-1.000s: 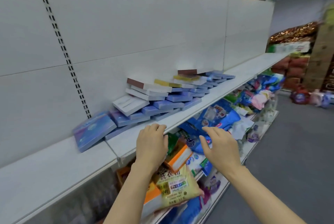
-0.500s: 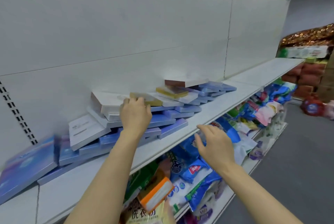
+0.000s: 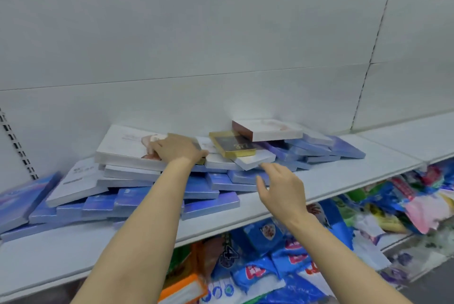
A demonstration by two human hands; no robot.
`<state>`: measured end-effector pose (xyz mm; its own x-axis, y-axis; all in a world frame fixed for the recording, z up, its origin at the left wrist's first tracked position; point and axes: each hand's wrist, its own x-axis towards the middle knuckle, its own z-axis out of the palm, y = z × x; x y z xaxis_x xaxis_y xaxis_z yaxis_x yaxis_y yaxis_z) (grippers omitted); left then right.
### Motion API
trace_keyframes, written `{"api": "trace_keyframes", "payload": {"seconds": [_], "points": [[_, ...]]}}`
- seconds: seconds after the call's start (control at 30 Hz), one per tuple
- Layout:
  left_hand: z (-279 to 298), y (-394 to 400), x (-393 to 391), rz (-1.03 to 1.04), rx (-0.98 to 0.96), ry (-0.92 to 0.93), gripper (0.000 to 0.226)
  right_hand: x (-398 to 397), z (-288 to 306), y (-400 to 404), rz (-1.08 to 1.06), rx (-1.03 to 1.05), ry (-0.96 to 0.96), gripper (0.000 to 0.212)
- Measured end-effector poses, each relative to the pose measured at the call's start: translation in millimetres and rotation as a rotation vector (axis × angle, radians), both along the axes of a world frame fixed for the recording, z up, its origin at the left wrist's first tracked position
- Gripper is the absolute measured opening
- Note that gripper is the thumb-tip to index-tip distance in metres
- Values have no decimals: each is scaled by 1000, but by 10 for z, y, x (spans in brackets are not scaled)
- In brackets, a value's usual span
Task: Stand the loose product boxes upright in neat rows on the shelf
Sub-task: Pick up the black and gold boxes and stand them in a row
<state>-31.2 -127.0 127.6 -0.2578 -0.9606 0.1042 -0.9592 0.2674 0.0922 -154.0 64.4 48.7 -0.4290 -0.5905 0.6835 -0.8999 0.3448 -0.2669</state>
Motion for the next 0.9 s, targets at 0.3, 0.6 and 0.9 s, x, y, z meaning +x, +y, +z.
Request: {"api": "trace_keyframes", "payload": {"seconds": [0.3, 0.6, 0.9], "points": [[191, -9, -119, 132, 26, 465, 51, -271, 280, -681, -40, 275, -168, 48], [89, 11, 236, 58, -132, 906, 42, -112, 502, -1235, -218, 464, -415, 111], [-43, 10, 666, -59, 58, 1508, 34, -81, 727, -1153, -17, 47, -746, 42]]}}
